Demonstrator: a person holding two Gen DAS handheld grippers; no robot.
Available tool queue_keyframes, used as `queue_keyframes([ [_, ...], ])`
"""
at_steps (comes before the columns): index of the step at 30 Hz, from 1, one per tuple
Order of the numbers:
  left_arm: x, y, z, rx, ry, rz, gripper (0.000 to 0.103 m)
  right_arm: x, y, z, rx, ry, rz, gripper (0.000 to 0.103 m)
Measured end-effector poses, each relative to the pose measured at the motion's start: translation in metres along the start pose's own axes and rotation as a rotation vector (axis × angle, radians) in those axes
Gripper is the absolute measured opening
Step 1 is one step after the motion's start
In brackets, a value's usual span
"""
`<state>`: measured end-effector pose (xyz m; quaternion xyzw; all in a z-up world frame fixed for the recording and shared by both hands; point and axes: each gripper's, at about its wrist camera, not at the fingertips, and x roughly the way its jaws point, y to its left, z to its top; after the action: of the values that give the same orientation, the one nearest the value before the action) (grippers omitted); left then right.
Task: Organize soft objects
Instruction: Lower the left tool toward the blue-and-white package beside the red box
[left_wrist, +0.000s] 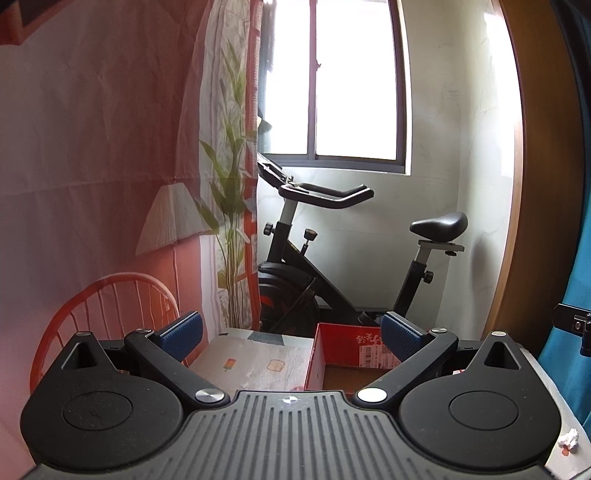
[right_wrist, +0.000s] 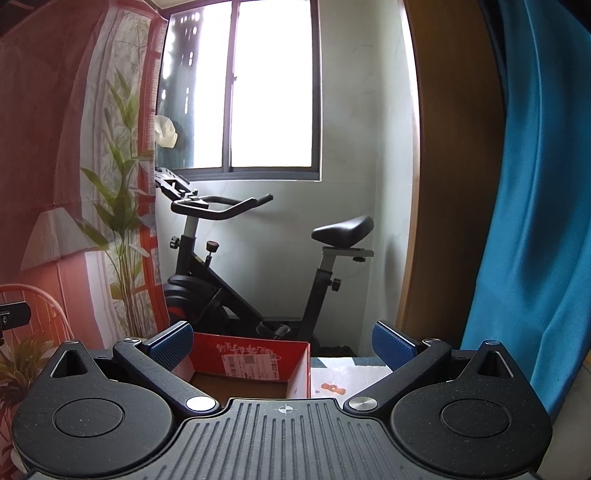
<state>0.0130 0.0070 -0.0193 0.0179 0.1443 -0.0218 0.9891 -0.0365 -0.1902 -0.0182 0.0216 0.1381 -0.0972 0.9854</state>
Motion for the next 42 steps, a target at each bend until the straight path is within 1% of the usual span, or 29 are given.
queue_keyframes([
  [3,0.012,0.001,-0.008,0.011,0.027,0.005,0.103,0.011,-0.007,-0.011,0.03,0.023,0.021,0.103],
  [6,0.027,0.001,-0.018,0.023,0.064,0.01,0.103,0.025,-0.011,-0.026,0.043,0.06,0.018,0.103],
  [8,0.04,0.002,-0.026,0.034,0.11,-0.003,0.103,0.037,-0.011,-0.037,0.041,0.084,0.011,0.103],
  [13,0.075,0.006,-0.05,0.027,0.227,-0.043,0.103,0.062,-0.01,-0.069,0.058,0.122,0.031,0.103],
  [17,0.093,0.012,-0.065,0.007,0.271,-0.036,0.103,0.082,-0.011,-0.097,0.107,0.142,0.061,0.103],
  [19,0.102,0.015,-0.073,-0.011,0.301,-0.048,0.103,0.091,-0.009,-0.111,0.117,0.146,0.073,0.103],
  [21,0.105,0.013,-0.083,0.004,0.301,-0.026,0.103,0.098,-0.006,-0.125,0.107,0.156,0.066,0.103],
  [23,0.105,0.008,-0.093,0.031,0.269,0.002,0.103,0.104,-0.005,-0.138,0.108,0.176,0.057,0.103],
  [25,0.108,0.003,-0.102,0.043,0.258,0.007,0.103,0.111,-0.006,-0.153,0.125,0.211,0.063,0.103],
  [27,0.112,-0.004,-0.111,0.077,0.238,0.043,0.103,0.117,-0.007,-0.165,0.142,0.244,0.074,0.103],
  [28,0.114,-0.009,-0.116,0.106,0.226,0.076,0.103,0.119,-0.006,-0.17,0.14,0.249,0.069,0.103],
  [29,0.115,-0.01,-0.122,0.119,0.222,0.092,0.103,0.121,-0.006,-0.177,0.131,0.255,0.051,0.103],
  [30,0.117,-0.01,-0.127,0.112,0.226,0.091,0.103,0.122,-0.006,-0.182,0.124,0.254,0.034,0.103],
  [32,0.122,-0.002,-0.138,0.043,0.256,0.044,0.102,0.124,-0.009,-0.195,0.126,0.243,0.004,0.103],
  [34,0.128,0.005,-0.146,-0.027,0.291,0.011,0.102,0.126,-0.012,-0.205,0.145,0.251,0.003,0.103],
  [35,0.13,0.007,-0.149,-0.041,0.298,0.016,0.101,0.128,-0.016,-0.209,0.161,0.257,0.012,0.103],
  [40,0.138,0.005,-0.158,-0.006,0.314,0.063,0.101,0.132,-0.015,-0.221,0.164,0.257,0.046,0.103],
  [42,0.142,0.007,-0.159,-0.01,0.339,0.053,0.101,0.132,-0.012,-0.222,0.159,0.257,0.067,0.103],
])
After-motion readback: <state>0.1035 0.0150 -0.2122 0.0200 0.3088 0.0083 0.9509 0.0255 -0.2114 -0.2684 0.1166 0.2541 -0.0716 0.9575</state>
